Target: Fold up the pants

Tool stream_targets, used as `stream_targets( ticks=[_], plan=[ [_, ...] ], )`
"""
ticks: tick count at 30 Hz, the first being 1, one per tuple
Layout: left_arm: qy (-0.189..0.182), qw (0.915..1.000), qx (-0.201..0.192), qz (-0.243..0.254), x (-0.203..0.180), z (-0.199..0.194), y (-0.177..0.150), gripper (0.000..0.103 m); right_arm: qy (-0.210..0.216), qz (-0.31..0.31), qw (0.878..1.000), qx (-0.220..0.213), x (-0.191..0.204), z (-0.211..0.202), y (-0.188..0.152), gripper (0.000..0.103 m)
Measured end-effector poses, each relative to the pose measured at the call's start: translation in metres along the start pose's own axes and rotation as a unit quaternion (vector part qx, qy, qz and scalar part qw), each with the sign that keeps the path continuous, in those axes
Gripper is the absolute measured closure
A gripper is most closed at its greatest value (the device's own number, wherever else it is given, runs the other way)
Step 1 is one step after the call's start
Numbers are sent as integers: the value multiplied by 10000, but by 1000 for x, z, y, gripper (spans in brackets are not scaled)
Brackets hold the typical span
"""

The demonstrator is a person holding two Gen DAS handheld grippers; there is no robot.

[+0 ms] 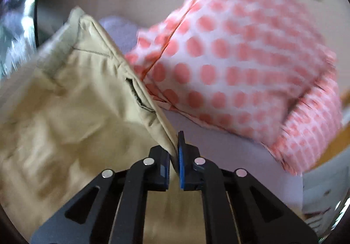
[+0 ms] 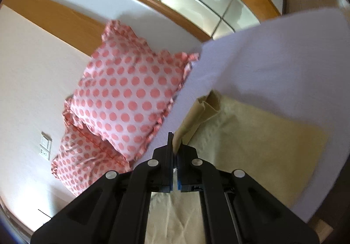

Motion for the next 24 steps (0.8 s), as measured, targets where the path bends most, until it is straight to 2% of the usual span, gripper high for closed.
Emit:
stream_targets(
  ticks=[2,3,5,9,12,15,22,24],
  plan=[
    [-125,9991,-358,174,-6,-53,-22,97,33,-50,9998,-200,2,-18,11,101],
    [-119,9983,-515,258,-7,-86,-44,96,27,-53,9996,-269,1,-25,15,101],
    [-30,9977,-601,307,-1,-125,-90,94,-92,-60,9993,-360,-10,-38,20,101],
    [218,9990,-375,59,18,-146,-175,94,-527,93,9982,-267,-46,-40,15,101],
    [253,9993,-245,-155,27,-145,-204,93,-758,231,9966,-208,-67,-38,11,101],
    [184,9989,-318,-301,36,-146,-219,93,-825,253,9961,-205,-74,-41,10,101],
    [65,9975,-607,-349,34,-156,-233,93,-988,246,9946,-206,-84,-44,10,101],
    [53,9977,-608,-306,31,-155,-234,88,-1177,167,9928,-170,-87,-44,9,100]
  ],
)
Point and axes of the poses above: each gripper's, at about its wrist camera, not at the fingertips, and z roughly the way its jaws point, x to its left, y to its top, the point moved 10 cm from there along z, roughly the way its jaws point, and after that the axes turned 14 degrees about z, right-handed, at the moved point
